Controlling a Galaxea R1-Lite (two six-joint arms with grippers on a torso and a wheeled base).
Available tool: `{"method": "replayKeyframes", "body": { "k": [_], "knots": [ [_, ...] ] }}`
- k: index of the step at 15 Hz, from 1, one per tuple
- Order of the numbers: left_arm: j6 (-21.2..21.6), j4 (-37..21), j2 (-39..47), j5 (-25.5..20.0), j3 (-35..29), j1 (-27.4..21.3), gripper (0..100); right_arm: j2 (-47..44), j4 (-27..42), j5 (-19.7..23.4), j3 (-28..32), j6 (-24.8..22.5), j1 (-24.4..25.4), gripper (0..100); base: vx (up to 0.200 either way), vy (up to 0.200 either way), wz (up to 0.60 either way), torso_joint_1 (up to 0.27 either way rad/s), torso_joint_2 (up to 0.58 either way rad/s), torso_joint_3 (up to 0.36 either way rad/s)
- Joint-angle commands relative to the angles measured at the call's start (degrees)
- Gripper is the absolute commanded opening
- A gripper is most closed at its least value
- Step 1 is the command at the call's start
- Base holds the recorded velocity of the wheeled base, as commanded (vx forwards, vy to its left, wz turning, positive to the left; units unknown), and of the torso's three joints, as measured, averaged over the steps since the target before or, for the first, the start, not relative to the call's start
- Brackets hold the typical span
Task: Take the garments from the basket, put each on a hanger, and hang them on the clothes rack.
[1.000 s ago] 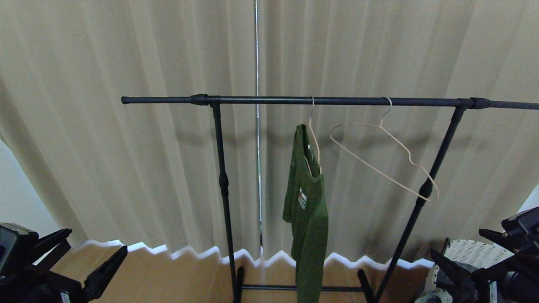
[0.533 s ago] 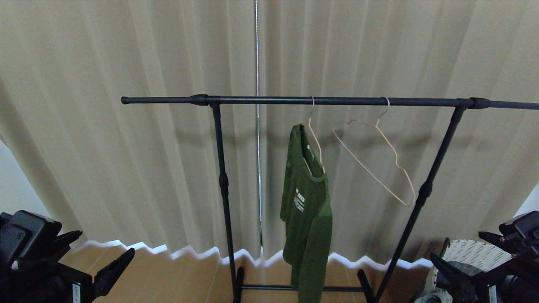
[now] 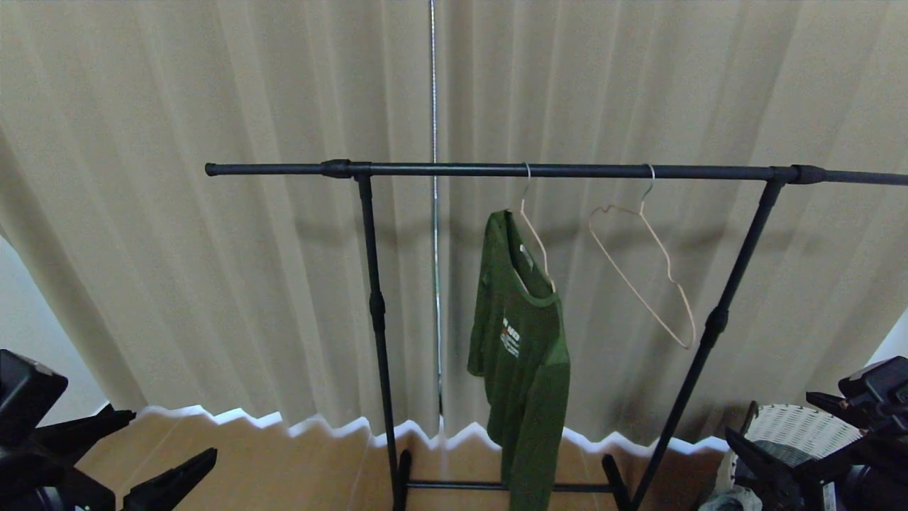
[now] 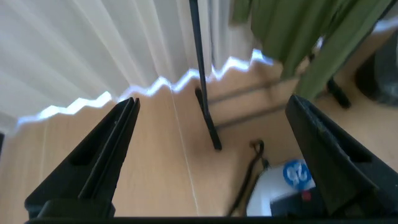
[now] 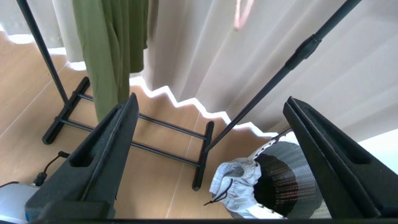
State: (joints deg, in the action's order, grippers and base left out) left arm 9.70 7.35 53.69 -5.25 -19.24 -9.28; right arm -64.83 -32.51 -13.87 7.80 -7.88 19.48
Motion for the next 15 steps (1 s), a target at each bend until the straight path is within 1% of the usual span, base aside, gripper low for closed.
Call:
{"method": "replayKeyframes", "body": {
  "k": [1, 4, 7, 13, 15],
  "knots": [
    [0.1, 0.8, -1.2, -0.1, 0.2, 0.0, 100, -0.3, 0.0, 0.0, 0.0, 0.0, 0.0, 100, 0.0, 0.0, 0.0, 0.0, 0.0, 0.0],
    [0.1, 1.9, -1.2, 0.0, 0.4, 0.0, 100, -0.2, 0.0, 0.0, 0.0, 0.0, 0.0, 100, 0.0, 0.0, 0.0, 0.0, 0.0, 0.0],
    [-0.3, 4.5, -1.2, 0.0, 1.0, 0.0, 100, -0.2, 0.0, 0.0, 0.0, 0.0, -0.1, 100, 0.0, 0.0, 0.0, -0.05, 0.12, 0.06],
    [0.0, 9.5, -1.3, 0.0, 4.1, 0.2, 100, -0.2, 0.2, -0.1, 0.0, 0.0, -0.1, 100, 0.0, 0.0, 0.0, -0.194, 0.47, 0.272],
    [0.3, 10.8, -1.3, 0.0, 4.6, 1.5, 100, -0.2, 0.3, -0.1, -0.1, 0.0, -0.1, 100, 0.0, 0.0, 0.0, -0.19, 0.5, 0.293]
  ]
}}
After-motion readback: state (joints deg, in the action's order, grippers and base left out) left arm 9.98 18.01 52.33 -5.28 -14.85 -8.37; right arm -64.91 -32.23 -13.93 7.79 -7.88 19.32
